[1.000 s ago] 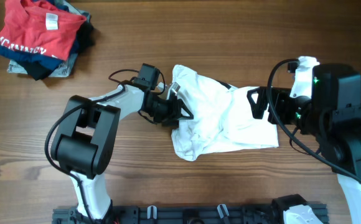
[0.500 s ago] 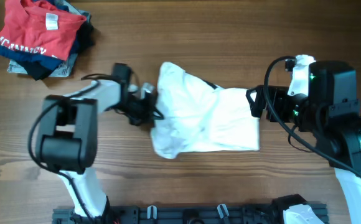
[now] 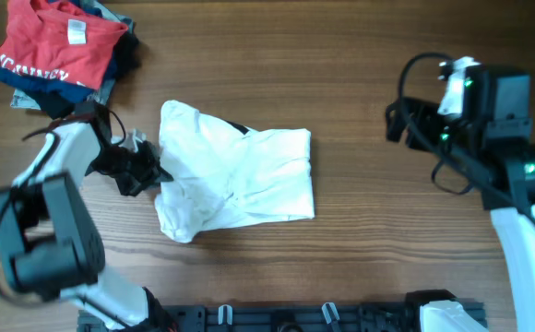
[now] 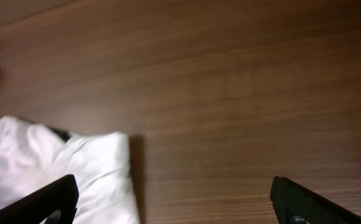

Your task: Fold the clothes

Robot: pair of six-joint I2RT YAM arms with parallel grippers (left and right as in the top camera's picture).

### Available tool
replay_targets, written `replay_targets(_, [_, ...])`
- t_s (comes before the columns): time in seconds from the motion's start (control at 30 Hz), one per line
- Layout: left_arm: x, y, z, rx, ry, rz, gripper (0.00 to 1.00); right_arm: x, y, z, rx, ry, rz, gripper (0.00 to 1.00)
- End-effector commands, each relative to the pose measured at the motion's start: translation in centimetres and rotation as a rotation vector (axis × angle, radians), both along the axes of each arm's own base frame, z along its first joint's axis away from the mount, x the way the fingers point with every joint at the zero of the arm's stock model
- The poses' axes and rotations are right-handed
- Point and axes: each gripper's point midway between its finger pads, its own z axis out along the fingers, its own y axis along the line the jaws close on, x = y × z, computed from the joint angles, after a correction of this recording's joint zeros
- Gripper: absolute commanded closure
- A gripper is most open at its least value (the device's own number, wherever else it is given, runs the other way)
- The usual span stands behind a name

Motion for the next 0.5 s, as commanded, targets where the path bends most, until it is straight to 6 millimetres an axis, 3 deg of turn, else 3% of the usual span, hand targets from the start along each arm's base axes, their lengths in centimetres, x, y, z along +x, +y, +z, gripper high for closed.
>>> replay_targets(0.0, [0.9,-0.4,5.7,0.075,-0.196,-0.058,0.96,1.1,-3.7,-2.2,-0.014,0.067,-0.115,0.0])
replay_targets(0.1, [0.3,-2.0,9.1,0.084,-0.277,-0.062,0.96,1.6,-4.5,-5.1,-0.023,0.17,-0.099,0.0])
replay_targets(0.2, [-0.4,-5.1,11.4,0.067,-0.33,-0.099,0.96,2.4,-3.5,-8.7,0.031,0.271,-0.057,0.0])
replay_targets(0.33, [-1.4,-10.5,11.6,0.022,-0.329,-0.213,0.96,3.0,-2.1,-11.3,0.109,0.35,-0.016,0.0])
replay_targets(0.47, [-1.6,-16.7,11.3,-0.031,-0.37,-0.326,0.95,3.1,-1.5,-11.6,0.144,0.359,0.002,0.0])
